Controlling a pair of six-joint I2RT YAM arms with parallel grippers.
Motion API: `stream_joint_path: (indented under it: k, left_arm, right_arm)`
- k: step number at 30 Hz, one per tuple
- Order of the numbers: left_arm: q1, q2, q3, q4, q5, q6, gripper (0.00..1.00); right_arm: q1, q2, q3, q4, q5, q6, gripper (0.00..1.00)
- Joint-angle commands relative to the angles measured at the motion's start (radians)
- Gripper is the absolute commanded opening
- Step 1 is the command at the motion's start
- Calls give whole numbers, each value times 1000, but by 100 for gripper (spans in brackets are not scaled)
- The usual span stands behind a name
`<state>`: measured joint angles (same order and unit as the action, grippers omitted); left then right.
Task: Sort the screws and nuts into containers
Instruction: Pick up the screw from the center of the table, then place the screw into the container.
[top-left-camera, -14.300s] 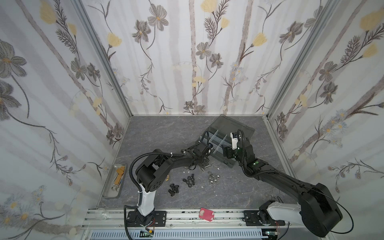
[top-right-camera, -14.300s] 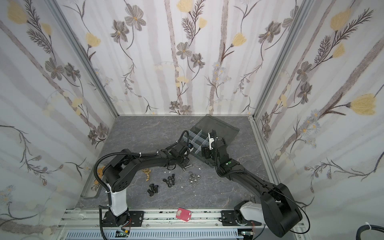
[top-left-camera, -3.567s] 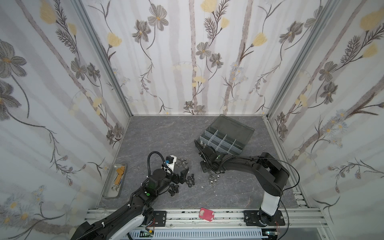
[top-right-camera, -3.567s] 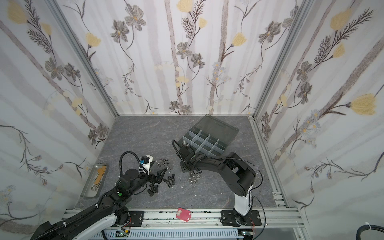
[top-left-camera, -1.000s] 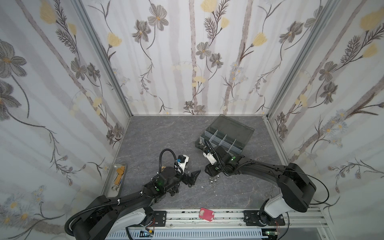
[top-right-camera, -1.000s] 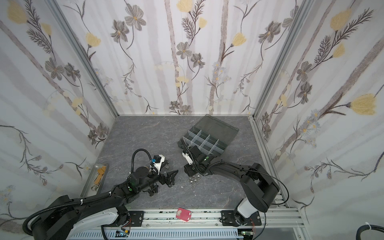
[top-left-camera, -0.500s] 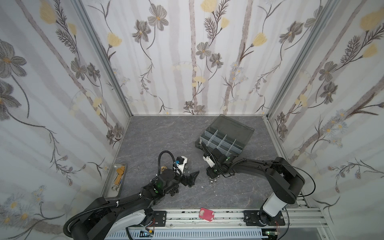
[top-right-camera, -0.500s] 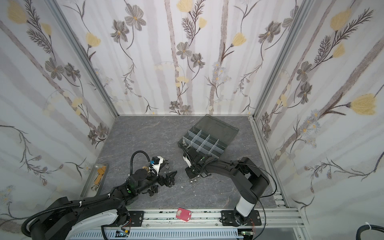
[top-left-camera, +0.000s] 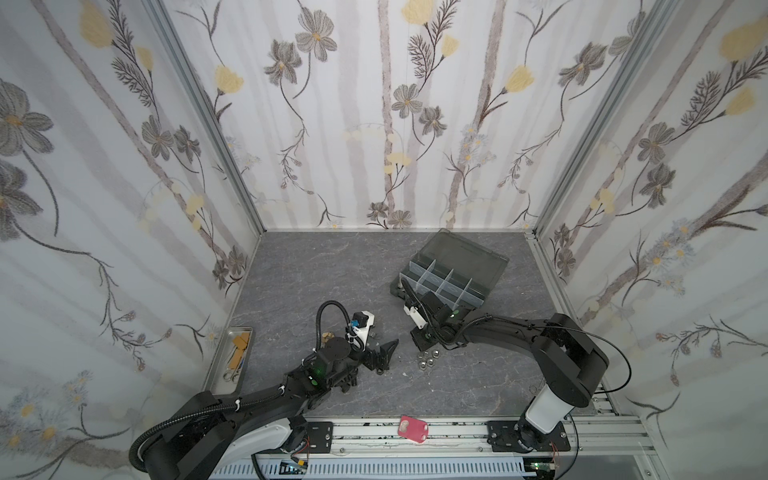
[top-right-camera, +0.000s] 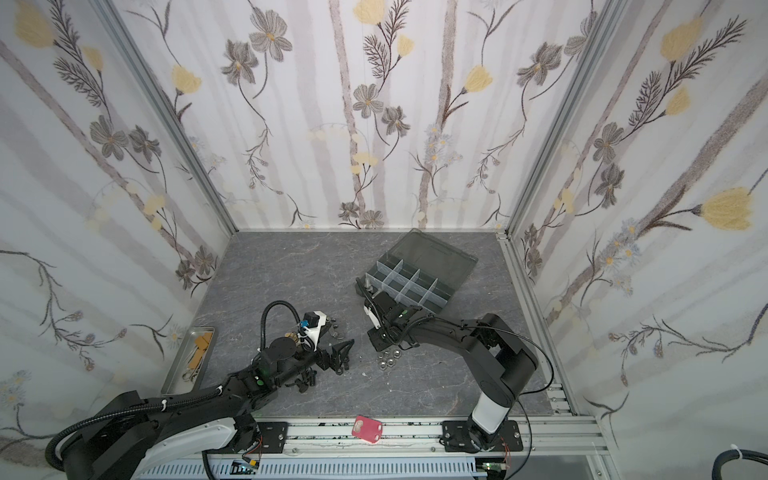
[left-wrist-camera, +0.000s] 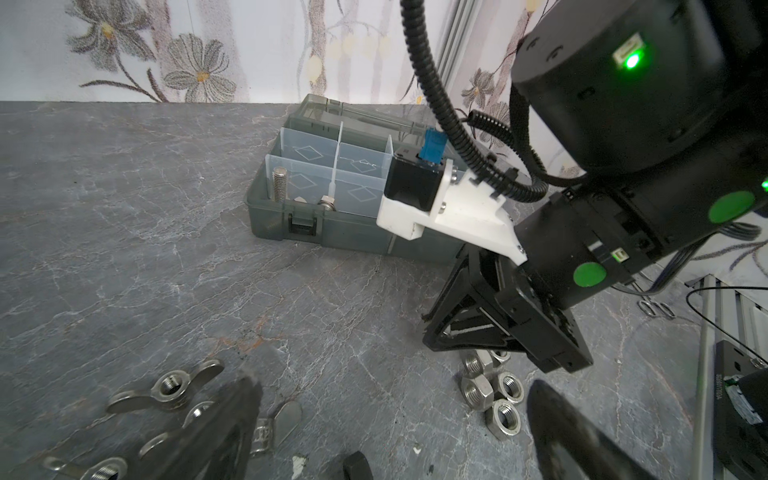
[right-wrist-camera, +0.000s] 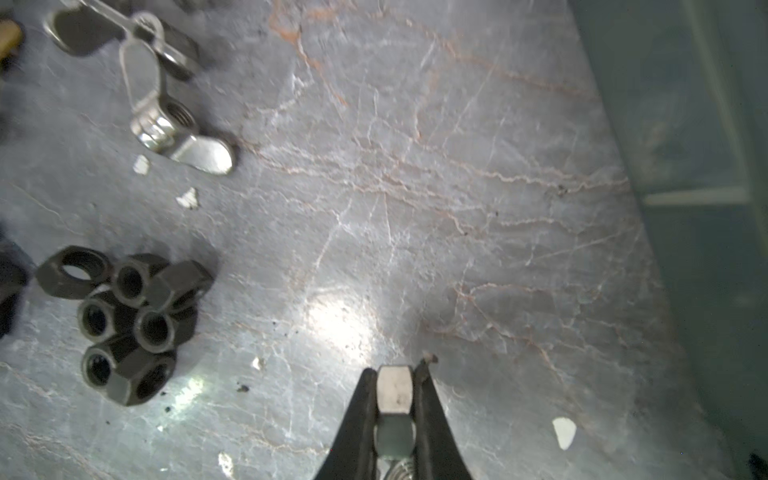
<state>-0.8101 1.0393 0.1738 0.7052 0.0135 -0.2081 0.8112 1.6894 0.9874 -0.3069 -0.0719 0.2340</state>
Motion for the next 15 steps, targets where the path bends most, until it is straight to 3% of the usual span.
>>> stream_joint_path:
  k: [1,5,15]
  left_arm:
    - [1,-4,14,57,-18,22,100]
    - [1,3,25,94,-25,43,100]
    - [0,81,80,186,-28,87,100]
  right_arm:
    - [0,-19,33,18,18,-13,10]
    - [-44,-50,76,29,-15,-12,9]
    - [-259,-78,135,-26,48,-5,9]
